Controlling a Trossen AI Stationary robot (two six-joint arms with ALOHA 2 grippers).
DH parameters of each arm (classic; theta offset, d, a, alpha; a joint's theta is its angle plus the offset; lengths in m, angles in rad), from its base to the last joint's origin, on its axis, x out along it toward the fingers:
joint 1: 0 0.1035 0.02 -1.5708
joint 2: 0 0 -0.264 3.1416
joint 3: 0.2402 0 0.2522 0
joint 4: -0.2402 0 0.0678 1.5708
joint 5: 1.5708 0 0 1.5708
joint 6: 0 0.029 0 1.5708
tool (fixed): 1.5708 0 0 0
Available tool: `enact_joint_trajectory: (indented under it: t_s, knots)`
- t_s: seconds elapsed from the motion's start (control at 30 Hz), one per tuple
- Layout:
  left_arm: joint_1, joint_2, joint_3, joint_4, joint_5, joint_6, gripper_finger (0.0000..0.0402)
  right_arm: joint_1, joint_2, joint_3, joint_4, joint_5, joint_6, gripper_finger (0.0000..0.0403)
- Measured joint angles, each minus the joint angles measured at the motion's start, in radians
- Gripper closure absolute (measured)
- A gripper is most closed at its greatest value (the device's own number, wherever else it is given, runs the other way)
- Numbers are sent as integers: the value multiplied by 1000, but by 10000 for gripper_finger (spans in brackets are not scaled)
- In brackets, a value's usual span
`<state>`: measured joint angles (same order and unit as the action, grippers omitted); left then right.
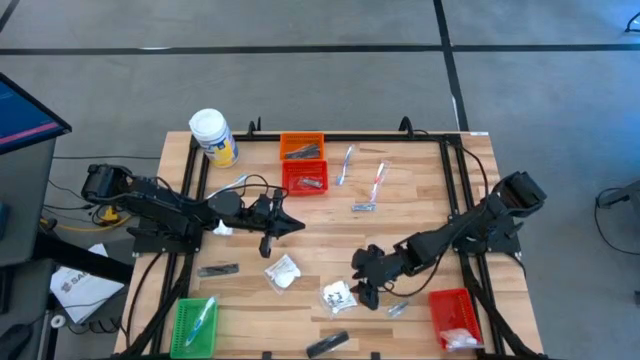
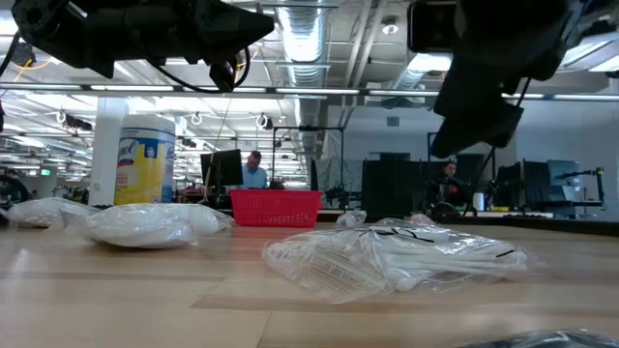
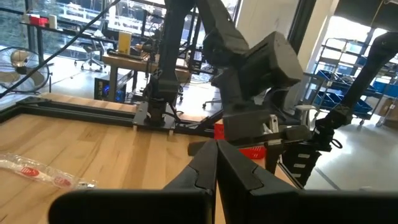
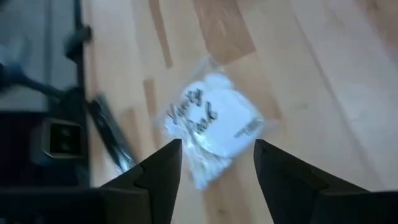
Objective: Pick & Place Travel size toiletries
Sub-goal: Put the cotton pack into the bottom red basket
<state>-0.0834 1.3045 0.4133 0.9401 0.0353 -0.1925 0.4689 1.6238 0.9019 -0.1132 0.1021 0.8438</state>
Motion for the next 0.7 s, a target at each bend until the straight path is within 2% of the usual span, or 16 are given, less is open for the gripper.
enact_joint_trajectory:
  t_s: [0.23,0.47,0.7]
  knots:
    - [-8,0,0,0,0,0,401,-3,0,-79,22,1,221,205]
    - [-10,0,0,2,0,0,402,30,17,-105,163,1,281,205]
    - [-10,0,0,5,0,0,401,34,99,-109,179,-14,325,209]
